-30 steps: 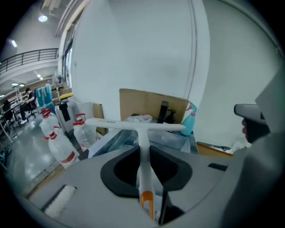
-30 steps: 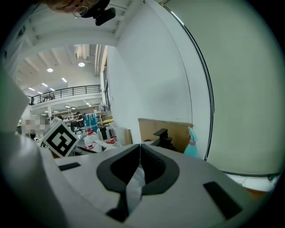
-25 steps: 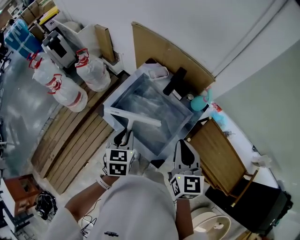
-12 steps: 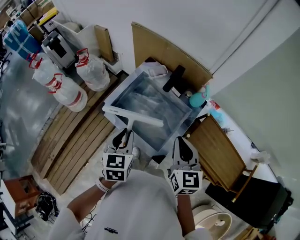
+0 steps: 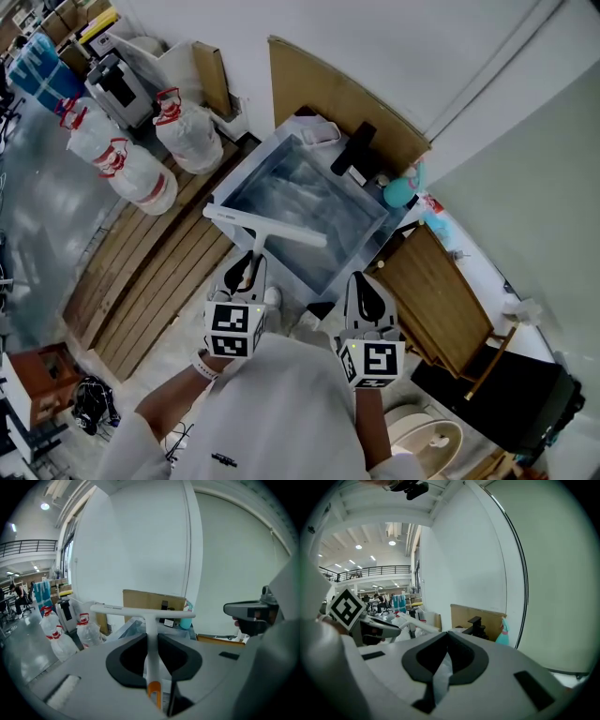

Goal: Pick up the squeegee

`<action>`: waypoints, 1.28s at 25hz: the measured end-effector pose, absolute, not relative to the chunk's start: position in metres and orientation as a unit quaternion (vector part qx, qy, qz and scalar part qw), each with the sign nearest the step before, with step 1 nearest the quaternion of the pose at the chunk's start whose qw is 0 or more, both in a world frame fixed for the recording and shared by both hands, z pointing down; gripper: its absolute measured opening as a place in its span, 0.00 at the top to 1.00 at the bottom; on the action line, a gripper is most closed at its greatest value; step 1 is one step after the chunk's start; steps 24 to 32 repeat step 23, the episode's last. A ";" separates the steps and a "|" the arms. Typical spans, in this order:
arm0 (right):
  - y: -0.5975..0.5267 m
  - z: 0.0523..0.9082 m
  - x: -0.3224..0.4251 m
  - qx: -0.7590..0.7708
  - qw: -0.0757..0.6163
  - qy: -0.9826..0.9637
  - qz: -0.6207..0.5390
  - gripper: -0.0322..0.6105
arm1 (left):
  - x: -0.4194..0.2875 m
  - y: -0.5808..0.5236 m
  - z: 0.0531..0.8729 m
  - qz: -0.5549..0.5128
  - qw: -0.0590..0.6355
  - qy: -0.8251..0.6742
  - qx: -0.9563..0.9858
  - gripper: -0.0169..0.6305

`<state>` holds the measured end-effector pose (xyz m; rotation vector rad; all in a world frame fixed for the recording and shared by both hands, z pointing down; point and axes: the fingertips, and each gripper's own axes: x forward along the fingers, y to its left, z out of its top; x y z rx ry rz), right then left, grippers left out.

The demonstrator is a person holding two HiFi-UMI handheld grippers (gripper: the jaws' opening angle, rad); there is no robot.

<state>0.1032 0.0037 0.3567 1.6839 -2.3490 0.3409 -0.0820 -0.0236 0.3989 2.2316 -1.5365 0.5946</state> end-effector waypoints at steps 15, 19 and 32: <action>0.011 0.361 0.097 0.565 0.119 -0.807 0.122 0.94 | -0.088 -0.014 0.409 0.223 0.187 -0.547 0.785 0.86; 0.012 0.362 0.098 0.565 0.121 -0.807 0.122 0.94 | -0.087 -0.011 0.411 0.224 0.189 -0.547 0.784 0.87; 0.012 0.360 0.098 0.565 0.120 -0.807 0.120 0.94 | -0.086 -0.010 0.408 0.221 0.186 -0.547 0.786 0.87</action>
